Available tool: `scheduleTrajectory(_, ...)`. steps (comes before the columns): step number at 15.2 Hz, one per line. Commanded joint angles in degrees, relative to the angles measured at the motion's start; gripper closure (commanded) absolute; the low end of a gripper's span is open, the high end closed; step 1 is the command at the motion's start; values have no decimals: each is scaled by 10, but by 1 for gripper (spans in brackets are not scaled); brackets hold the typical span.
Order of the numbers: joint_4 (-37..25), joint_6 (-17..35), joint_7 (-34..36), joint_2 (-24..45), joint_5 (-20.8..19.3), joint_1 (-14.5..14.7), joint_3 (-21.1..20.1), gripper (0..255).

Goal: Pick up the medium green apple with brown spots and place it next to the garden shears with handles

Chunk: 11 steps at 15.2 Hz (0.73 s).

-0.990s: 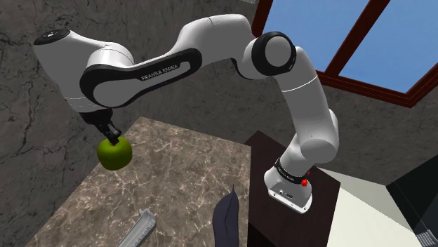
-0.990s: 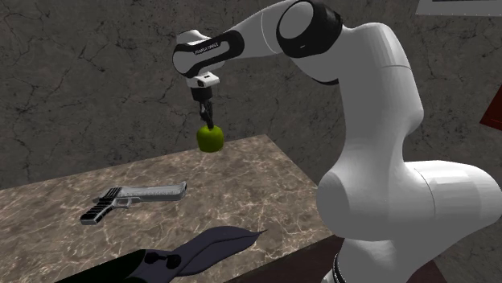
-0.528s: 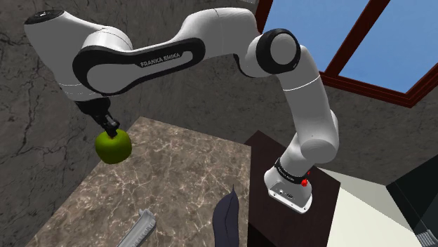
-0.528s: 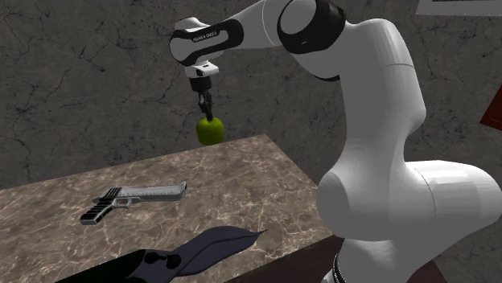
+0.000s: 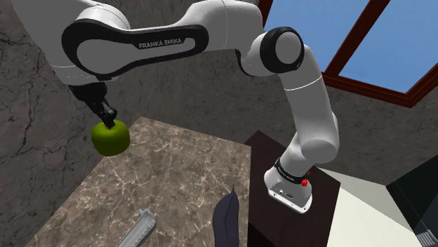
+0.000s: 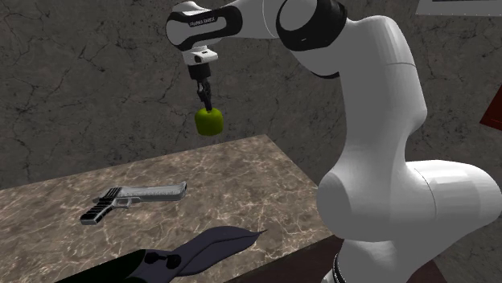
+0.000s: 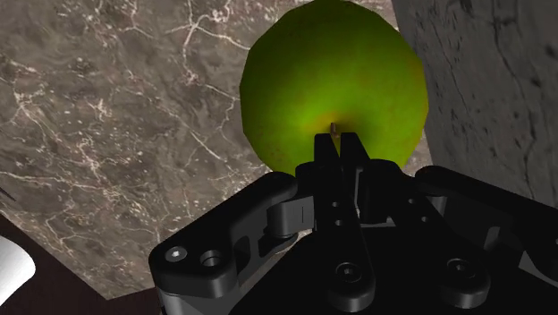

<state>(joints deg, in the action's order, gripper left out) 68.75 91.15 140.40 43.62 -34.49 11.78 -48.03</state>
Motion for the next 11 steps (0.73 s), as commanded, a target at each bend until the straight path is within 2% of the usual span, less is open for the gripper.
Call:
scheduleTrajectory(1,-16,-14,-3,-1,1,5,0,255)
scheduleTrajectory(11,-105,-90,-23,-2,4,37,1,255)
